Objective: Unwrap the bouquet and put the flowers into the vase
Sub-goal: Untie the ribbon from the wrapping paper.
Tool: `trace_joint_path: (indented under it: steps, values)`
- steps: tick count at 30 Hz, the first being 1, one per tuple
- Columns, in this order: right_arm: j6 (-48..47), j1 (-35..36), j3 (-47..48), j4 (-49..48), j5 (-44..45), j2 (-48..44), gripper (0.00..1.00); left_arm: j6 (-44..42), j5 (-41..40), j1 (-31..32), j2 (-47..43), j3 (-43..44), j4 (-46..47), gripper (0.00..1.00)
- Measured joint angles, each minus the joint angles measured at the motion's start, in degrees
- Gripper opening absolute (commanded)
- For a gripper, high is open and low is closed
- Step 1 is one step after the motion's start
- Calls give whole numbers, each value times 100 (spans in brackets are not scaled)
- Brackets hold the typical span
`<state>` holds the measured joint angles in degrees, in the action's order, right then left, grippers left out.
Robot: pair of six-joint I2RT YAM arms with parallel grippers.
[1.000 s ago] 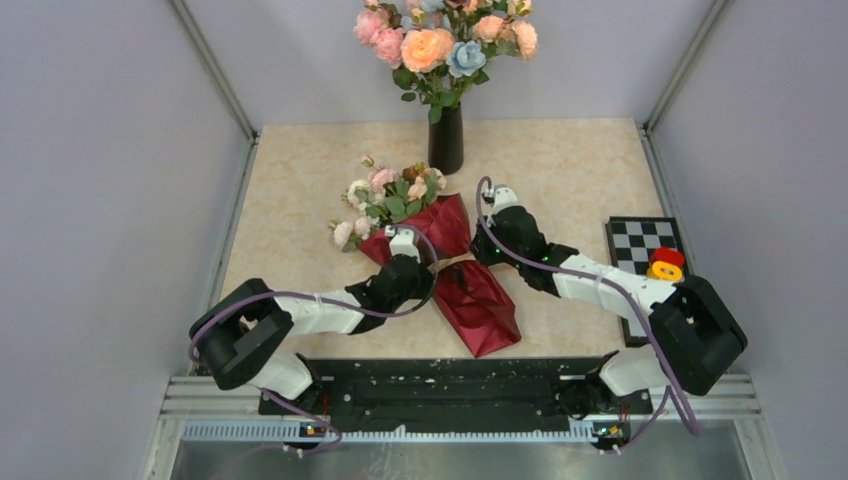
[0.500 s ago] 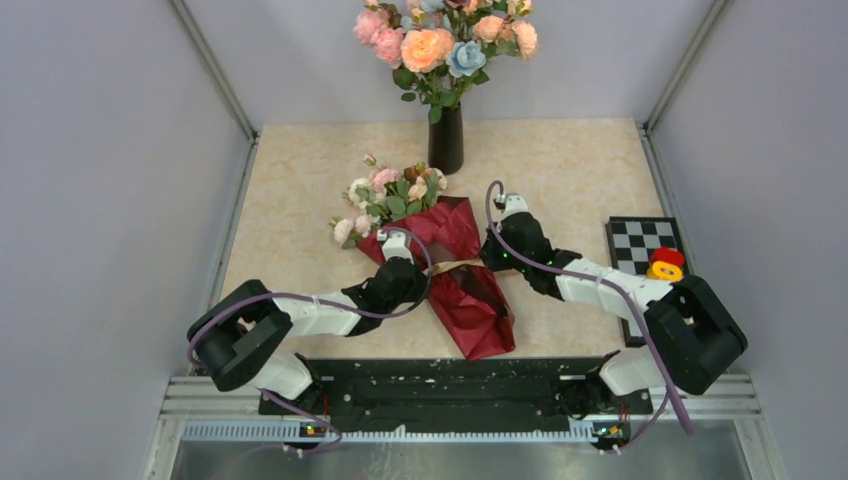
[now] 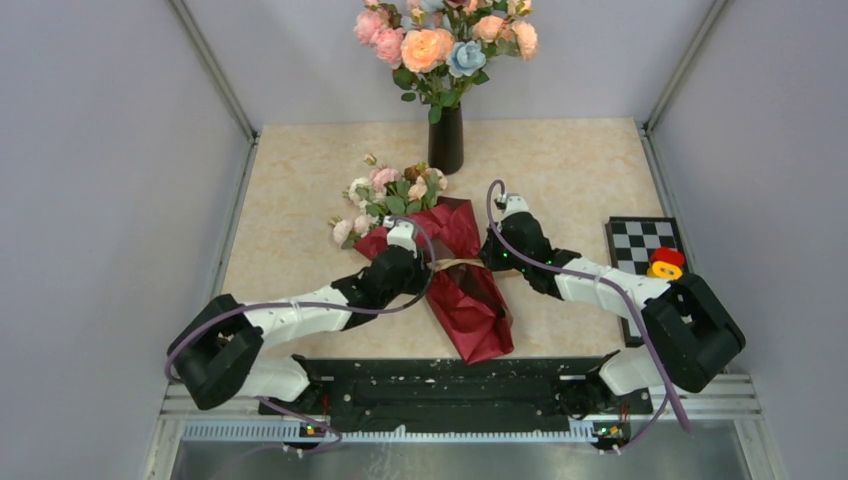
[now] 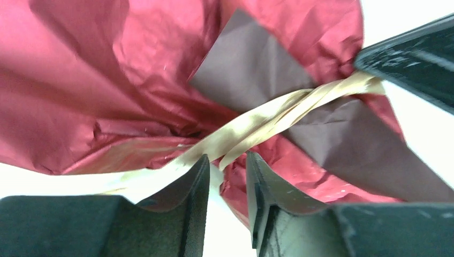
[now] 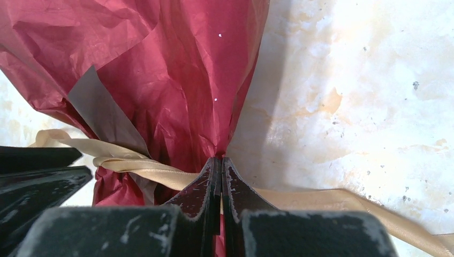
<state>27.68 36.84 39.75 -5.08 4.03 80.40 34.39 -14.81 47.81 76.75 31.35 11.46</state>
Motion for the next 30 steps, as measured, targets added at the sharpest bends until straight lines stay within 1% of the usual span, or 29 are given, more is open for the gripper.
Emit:
trace_joint_path:
  steps: [4,8,11,19,30]
  values:
    - [9,-2,0,-9,-59,0,0,-654,151,0,-396,328,-339,49]
    - [48,-2,0,-33,-92,0,0,-1093,393,2,-636,470,-387,51]
    - [63,-2,0,-66,-120,2,0,-1318,562,2,-560,560,-400,54]
    - [90,-2,0,-90,-160,2,0,-1473,800,2,166,787,-407,53]
    - [98,-2,0,-92,-195,4,0,-1510,813,0,597,938,-393,46]
